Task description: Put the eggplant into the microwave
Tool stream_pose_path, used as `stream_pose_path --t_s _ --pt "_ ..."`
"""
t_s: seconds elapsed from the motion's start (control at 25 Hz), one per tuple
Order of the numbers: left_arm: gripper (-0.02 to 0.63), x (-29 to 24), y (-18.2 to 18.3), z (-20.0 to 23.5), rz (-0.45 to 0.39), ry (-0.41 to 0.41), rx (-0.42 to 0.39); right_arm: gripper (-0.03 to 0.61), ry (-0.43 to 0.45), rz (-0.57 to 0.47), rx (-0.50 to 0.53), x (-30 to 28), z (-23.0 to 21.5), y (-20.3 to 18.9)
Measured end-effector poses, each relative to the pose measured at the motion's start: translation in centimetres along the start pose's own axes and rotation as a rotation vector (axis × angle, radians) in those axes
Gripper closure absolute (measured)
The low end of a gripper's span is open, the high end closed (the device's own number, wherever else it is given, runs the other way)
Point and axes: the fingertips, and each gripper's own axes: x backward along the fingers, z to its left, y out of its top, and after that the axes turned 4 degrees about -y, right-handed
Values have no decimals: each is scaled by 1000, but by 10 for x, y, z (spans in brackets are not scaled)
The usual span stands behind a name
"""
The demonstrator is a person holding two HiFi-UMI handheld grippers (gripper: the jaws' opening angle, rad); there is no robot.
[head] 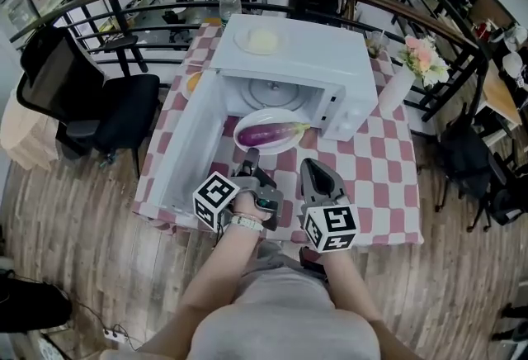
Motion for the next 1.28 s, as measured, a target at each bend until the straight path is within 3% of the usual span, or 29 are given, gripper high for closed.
stream_pose_path --t_s 0.32,0.72,1.28 --pt "601 -42 10 22 -7 21 -5 552 61 5 27 -37 -10 -1" --pt "601 -88 26 41 1 6 -51 552 54 23 6 -74 -30 -7" --pt "601 -139 35 76 18 30 -22 552 60 43 -7 -110 -41 -15"
